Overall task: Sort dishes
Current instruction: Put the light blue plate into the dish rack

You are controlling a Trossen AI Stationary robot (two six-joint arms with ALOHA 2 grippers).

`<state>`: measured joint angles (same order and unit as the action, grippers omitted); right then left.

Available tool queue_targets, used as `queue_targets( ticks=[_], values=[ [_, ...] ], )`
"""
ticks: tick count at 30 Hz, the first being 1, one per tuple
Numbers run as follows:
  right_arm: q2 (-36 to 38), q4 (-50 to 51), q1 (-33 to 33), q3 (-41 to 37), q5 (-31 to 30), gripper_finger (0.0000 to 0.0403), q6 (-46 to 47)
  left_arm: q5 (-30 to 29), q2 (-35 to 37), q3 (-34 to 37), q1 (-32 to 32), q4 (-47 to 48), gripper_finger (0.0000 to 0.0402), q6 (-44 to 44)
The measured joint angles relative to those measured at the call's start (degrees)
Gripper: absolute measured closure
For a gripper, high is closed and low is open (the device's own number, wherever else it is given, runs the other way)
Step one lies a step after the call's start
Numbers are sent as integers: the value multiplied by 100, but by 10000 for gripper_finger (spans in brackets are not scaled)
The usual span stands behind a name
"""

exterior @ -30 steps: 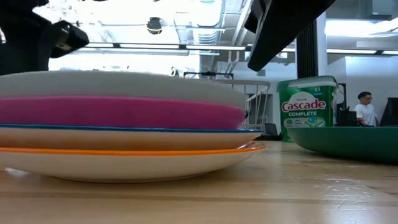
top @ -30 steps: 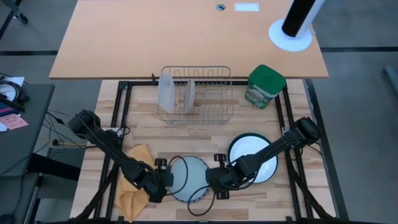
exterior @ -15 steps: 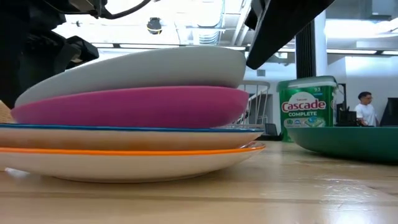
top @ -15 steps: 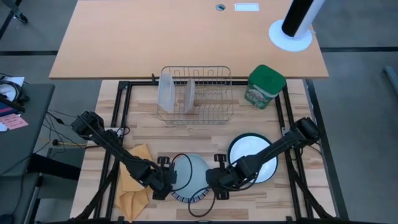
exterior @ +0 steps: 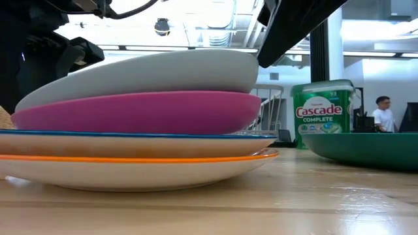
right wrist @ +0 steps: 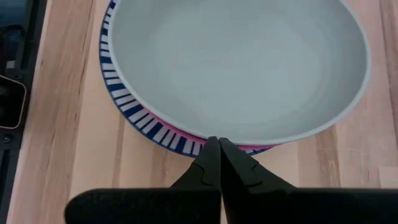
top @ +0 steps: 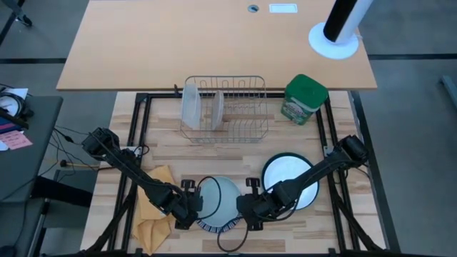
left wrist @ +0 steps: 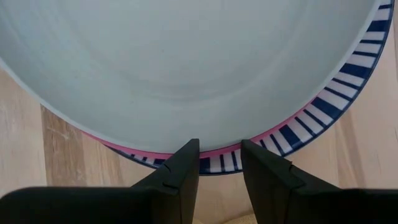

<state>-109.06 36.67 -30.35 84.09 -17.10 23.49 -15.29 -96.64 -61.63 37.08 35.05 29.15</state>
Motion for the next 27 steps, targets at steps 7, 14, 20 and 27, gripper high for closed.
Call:
queue_targets(
  ticks=[7,14,20,27],
  values=[
    [0,7,-4,0,0,403,0,0,0,0,0,-2,287,0],
    [-2,-59,-88,-2,-13,403,-173,-2,0,0,0,-3,287,-2],
    [-2,-398,-269,-4,-87,399,-347,-2,0,0,0,-2,287,-2],
    [-2,-443,-300,-4,-107,343,-172,-24,0,0,0,-2,287,-4]
  ],
)
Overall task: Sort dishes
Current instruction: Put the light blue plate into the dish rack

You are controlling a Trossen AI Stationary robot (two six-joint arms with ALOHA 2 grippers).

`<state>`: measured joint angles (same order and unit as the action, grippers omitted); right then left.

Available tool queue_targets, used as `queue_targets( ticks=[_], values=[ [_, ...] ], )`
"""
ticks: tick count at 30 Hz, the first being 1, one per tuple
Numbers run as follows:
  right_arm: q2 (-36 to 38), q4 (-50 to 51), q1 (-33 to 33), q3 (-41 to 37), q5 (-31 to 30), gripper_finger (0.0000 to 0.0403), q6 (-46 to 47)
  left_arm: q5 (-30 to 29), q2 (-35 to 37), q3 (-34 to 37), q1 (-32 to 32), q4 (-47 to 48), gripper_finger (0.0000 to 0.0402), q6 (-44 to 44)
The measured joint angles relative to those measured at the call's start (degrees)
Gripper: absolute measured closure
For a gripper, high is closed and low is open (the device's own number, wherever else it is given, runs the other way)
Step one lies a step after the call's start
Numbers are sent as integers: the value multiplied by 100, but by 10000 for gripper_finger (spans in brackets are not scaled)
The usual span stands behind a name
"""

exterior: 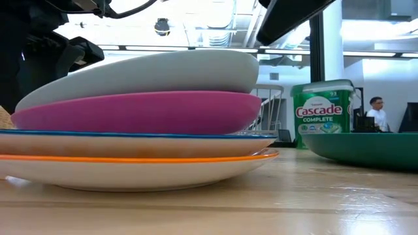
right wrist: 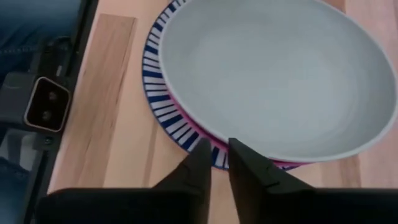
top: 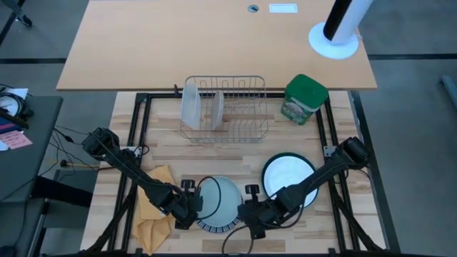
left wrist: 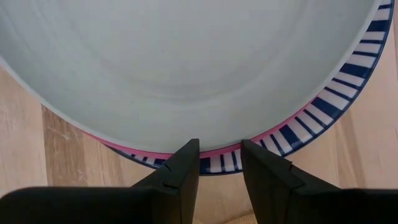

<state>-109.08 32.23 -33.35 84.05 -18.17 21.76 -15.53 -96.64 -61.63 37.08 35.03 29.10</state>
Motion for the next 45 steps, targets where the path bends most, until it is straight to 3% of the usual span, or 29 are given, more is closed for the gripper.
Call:
queue_targets(
  ticks=[6,24,29,40,45],
  values=[
    [0,-172,-2,0,-100,316,-180,0,0,0,0,1,287,-2],
    [-457,-571,-10,2,-51,314,-495,-51,3,2,2,-7,287,-125],
    [-457,-627,-167,2,-392,312,-491,-59,-2,2,2,-41,287,-162],
    [-459,-615,-215,2,-329,229,-702,-74,-4,7,0,-293,287,-361],
    [-460,-610,-228,2,-247,222,-717,-79,-4,7,0,-291,287,-395]
  ],
)
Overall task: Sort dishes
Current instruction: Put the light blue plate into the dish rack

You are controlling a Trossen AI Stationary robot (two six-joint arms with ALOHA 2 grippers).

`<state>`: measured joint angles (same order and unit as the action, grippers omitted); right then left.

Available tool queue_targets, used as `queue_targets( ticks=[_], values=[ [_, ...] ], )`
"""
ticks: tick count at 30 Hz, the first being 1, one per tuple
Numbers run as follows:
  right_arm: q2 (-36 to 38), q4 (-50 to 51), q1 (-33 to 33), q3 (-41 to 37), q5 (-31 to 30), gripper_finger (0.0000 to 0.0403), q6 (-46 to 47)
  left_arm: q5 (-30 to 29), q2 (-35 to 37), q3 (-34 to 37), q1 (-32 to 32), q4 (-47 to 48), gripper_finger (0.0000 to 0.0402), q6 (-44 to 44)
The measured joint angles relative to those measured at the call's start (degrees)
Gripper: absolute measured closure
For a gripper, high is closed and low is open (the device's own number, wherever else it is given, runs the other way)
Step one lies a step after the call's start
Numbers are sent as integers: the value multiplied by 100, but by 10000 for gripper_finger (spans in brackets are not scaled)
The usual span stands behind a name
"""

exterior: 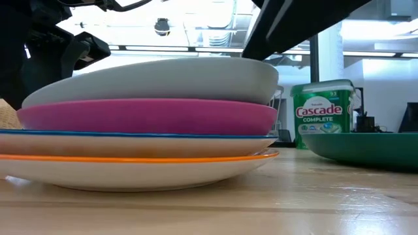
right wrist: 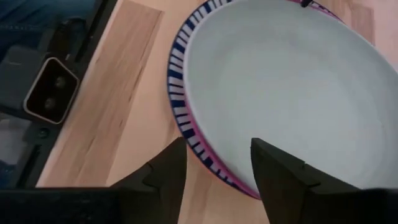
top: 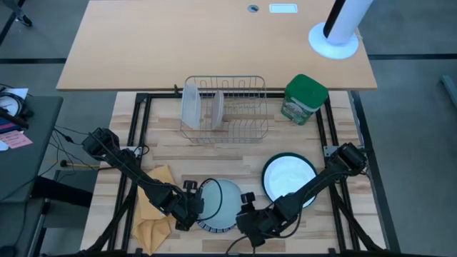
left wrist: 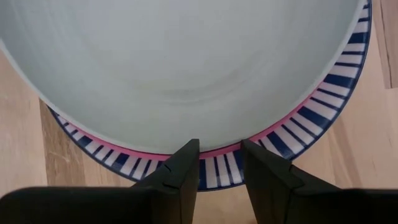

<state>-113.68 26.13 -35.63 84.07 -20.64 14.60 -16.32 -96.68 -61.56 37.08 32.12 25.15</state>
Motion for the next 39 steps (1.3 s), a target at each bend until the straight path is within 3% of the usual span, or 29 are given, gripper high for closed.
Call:
queue_targets(
  ticks=[17,21,29,39],
  values=[
    [-386,8,199,17,376,254,-504,-15,7,-9,-170,-16,287,-21],
    [-381,-5,239,17,387,284,-489,-17,4,-9,-180,7,287,-20],
    [-349,-36,245,20,447,390,-492,10,0,-7,-175,3,287,-22],
    [-349,-242,239,20,577,394,-477,-20,0,-7,-177,16,287,-194]
  ],
)
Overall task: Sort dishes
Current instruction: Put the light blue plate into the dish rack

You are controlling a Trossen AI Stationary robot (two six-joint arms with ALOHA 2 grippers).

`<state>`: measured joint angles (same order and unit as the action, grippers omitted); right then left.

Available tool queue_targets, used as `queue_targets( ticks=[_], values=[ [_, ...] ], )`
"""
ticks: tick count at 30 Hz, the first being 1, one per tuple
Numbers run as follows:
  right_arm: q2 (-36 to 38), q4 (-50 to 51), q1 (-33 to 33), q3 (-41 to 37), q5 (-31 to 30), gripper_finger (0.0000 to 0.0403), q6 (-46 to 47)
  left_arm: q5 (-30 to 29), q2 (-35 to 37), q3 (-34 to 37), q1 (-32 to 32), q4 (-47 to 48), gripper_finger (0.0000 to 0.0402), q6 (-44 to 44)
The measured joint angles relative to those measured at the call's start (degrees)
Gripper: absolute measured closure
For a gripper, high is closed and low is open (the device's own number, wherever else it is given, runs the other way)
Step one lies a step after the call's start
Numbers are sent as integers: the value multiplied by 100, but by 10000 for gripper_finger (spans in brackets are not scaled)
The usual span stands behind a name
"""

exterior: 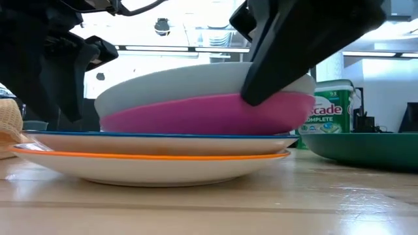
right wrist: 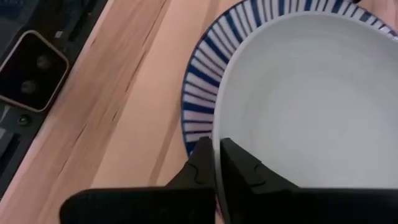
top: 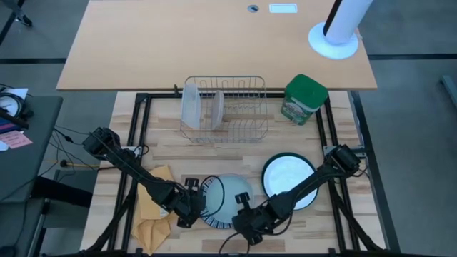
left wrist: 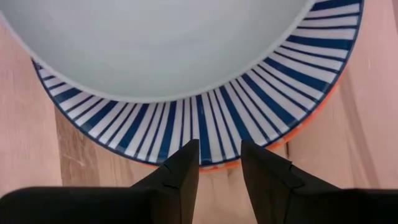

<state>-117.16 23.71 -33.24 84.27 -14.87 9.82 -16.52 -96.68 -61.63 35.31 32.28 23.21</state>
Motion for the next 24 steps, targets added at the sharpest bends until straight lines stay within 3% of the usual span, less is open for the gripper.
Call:
queue_targets(
  ticks=[19,24],
  values=[
    [-2,-58,143,365,97,391,127,-7,0,-896,11,737,287,-5],
    [-2,-88,147,365,118,392,127,-26,0,-1005,46,420,287,-95]
  ],
)
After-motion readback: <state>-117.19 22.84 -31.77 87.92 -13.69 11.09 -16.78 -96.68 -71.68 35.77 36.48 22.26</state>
